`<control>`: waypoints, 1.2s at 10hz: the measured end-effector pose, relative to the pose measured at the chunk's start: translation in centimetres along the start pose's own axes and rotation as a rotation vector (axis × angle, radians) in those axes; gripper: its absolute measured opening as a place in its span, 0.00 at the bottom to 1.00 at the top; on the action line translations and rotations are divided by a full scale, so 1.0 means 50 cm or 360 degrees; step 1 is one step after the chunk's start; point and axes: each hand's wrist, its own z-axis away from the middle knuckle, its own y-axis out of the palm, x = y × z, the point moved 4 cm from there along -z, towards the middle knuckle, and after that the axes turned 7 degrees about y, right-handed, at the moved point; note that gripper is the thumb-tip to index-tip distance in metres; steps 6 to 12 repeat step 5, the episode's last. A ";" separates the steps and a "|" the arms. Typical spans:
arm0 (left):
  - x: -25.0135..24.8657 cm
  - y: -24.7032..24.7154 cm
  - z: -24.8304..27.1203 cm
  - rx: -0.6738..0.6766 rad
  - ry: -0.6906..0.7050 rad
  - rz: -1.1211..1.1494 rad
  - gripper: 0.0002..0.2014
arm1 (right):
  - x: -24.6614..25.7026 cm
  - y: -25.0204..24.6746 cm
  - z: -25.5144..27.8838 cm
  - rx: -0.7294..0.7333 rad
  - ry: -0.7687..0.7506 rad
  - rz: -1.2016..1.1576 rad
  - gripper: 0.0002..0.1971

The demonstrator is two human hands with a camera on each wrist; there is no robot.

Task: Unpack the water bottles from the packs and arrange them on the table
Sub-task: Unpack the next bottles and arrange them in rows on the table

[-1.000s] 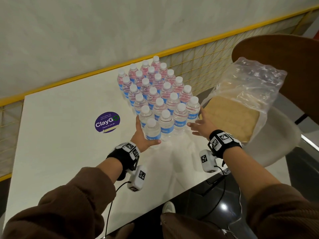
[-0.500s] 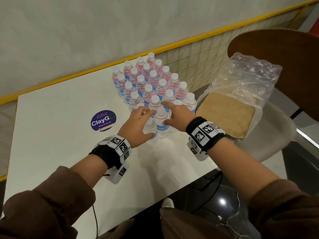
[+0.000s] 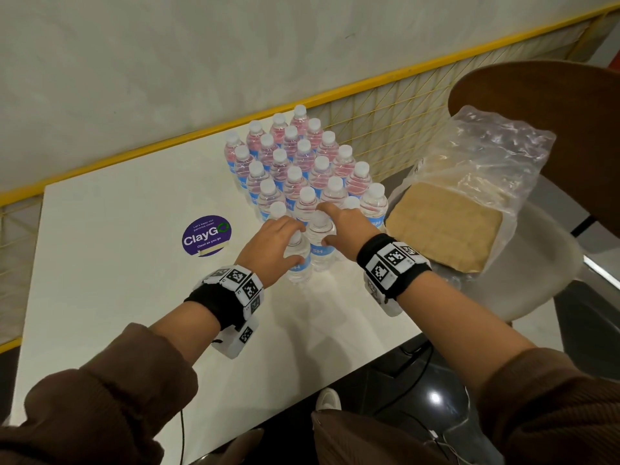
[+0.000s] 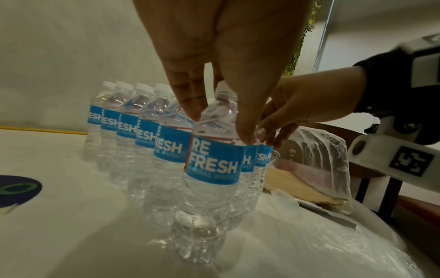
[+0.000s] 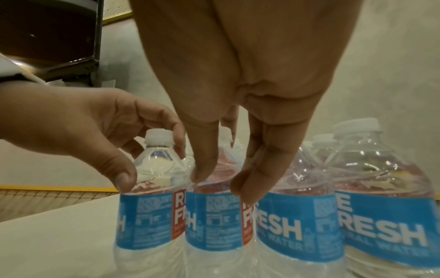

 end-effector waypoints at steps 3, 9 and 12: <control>-0.007 0.000 0.008 0.0011 -0.0020 0.0022 0.26 | -0.002 -0.001 0.007 0.0002 0.0017 -0.0029 0.34; -0.020 -0.017 0.027 -0.0112 -0.0007 0.0026 0.30 | 0.006 -0.019 0.031 -0.0056 0.0005 -0.0034 0.33; -0.020 -0.017 0.027 -0.0112 -0.0007 0.0026 0.30 | 0.006 -0.019 0.031 -0.0056 0.0005 -0.0034 0.33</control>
